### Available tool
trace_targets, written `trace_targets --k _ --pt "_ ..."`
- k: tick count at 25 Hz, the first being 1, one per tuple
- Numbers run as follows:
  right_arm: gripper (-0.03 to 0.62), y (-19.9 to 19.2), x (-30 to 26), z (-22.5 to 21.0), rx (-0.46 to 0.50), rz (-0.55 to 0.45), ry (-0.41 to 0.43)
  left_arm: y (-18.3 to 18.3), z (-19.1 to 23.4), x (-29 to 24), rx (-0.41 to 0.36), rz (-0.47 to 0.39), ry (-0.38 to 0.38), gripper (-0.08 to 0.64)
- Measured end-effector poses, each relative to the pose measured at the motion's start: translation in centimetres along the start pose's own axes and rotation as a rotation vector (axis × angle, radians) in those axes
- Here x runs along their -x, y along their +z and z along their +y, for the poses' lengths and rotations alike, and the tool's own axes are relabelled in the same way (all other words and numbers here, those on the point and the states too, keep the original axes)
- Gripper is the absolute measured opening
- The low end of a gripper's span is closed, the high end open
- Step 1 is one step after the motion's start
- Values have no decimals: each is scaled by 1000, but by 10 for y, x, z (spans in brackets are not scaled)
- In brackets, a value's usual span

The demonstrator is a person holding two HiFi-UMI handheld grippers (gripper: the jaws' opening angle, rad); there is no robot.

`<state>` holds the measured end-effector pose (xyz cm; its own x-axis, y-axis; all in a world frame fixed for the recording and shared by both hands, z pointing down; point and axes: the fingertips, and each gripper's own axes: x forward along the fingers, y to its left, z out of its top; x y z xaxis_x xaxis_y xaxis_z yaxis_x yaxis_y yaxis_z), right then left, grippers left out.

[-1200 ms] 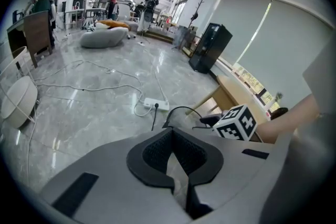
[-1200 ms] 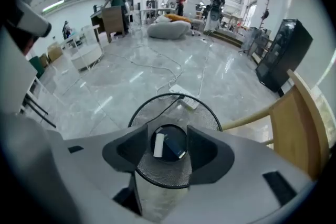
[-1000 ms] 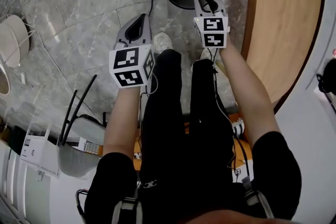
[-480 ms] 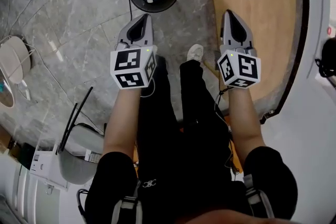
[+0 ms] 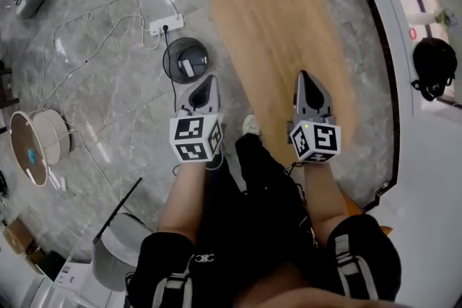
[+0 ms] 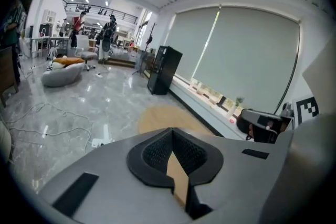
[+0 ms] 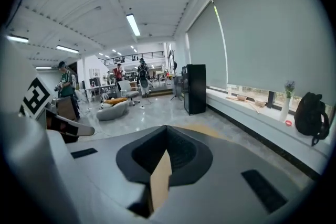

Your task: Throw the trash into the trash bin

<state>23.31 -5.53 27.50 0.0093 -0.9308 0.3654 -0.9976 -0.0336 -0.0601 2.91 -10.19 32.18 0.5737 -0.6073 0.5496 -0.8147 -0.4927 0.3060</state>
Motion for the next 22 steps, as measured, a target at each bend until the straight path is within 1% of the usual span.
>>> trace_targets --k 2,5,8,10,13,15,18,22 --pt "11 37 23 -16 12 -47 12 44 -36 21 -19 -58 -2 12" --pt "11 99 58 -37 36 -127 10 112 -78 60 -48 -144 -4 12" --pt "11 149 105 -56 28 -176 -11 156 -117 109 -94 -206 2 12" --pt "11 181 126 -66 9 -224 -18 188 -135 139 -128 -260 14 12" --pt "11 232 149 -61 8 -305 3 238 -150 191 -190 -354 51 12" --pt "11 261 163 -53 13 -354 14 261 -150 223 -225 -402 80 12" --pt "11 291 169 -40 -17 -409 37 282 -140 256 -223 -468 112 12" --pt "11 294 168 -30 2 -413 77 284 -139 272 -216 -507 142 12"
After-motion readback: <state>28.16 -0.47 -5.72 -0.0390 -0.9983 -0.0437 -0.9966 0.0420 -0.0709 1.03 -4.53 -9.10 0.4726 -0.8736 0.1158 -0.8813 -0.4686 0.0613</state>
